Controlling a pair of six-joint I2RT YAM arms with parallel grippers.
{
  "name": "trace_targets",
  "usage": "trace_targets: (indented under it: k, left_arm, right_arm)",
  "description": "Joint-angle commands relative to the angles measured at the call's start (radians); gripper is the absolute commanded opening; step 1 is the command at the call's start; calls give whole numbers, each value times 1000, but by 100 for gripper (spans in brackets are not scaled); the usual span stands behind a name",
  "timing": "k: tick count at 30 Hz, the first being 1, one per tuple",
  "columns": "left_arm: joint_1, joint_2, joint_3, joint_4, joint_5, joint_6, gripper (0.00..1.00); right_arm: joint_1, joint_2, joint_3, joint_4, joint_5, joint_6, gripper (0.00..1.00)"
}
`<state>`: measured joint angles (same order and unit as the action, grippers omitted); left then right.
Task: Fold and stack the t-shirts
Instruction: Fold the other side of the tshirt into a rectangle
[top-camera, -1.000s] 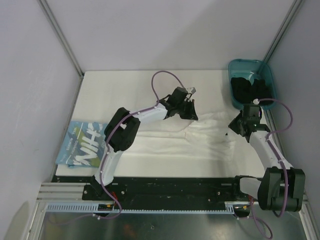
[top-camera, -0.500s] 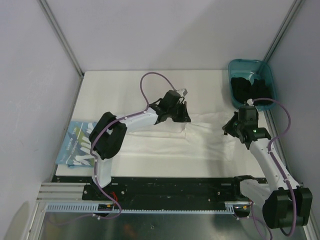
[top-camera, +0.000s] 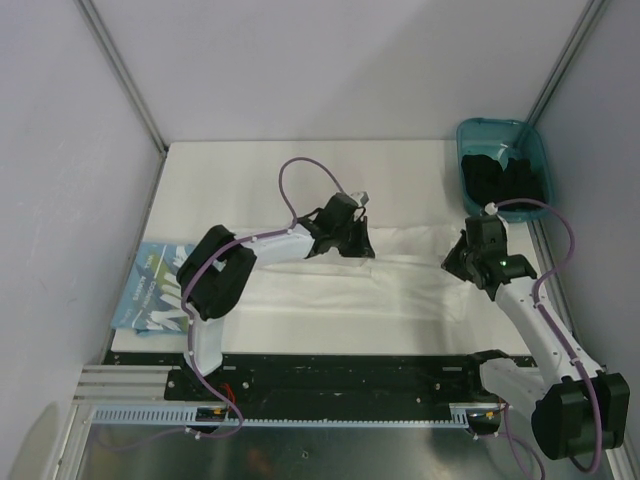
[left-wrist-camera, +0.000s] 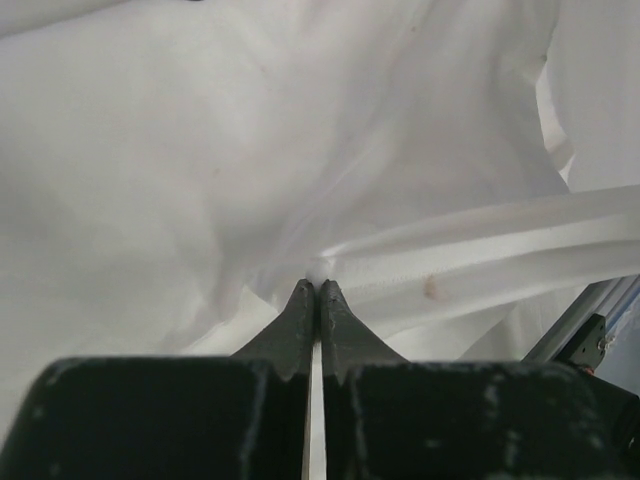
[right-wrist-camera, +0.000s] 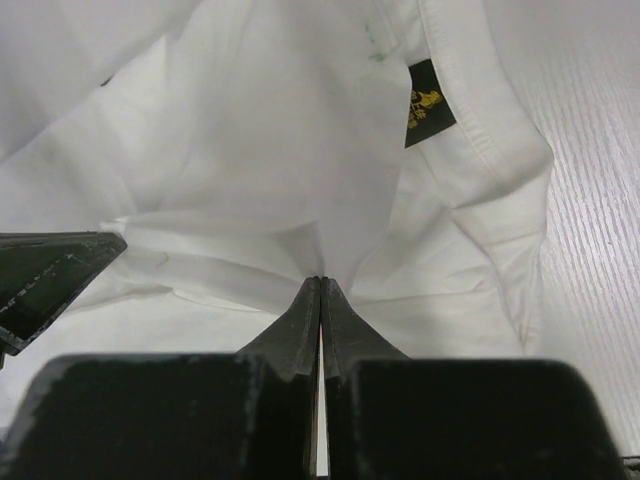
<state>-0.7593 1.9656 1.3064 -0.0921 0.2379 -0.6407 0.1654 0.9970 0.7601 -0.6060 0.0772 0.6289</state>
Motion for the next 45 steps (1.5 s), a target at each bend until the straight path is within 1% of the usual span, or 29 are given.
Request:
trace_targets:
  k: [1,5,14,19,23,37,45]
  left_arm:
    - [-2,-52,-25,15,-22,-9,0]
    - [-10,-50,-39,17,-8,1,0]
    - [-31,-11,-53,19,12,1,0]
    - [-34,3,-52,20,18,-2,0]
    - [-35,10,-55,20,19,1,0]
    - [-36,12,-76,18,1,20,0]
    - [-36,20,-84,19,10,24,0]
  right_arm:
    - [5,1,15,-40,72,6,0]
    - [-25,11,-33,-41,89,0,0]
    - [-50,43,-152,0,32,40,0]
    - [-52,29,-196,18,-18,73,1]
    - [-52,-6,-203,1,-34,84,1]
    - [49,-117,-224,-71,22,174,1]
    - [68,-132,-267,-71,18,205,2]
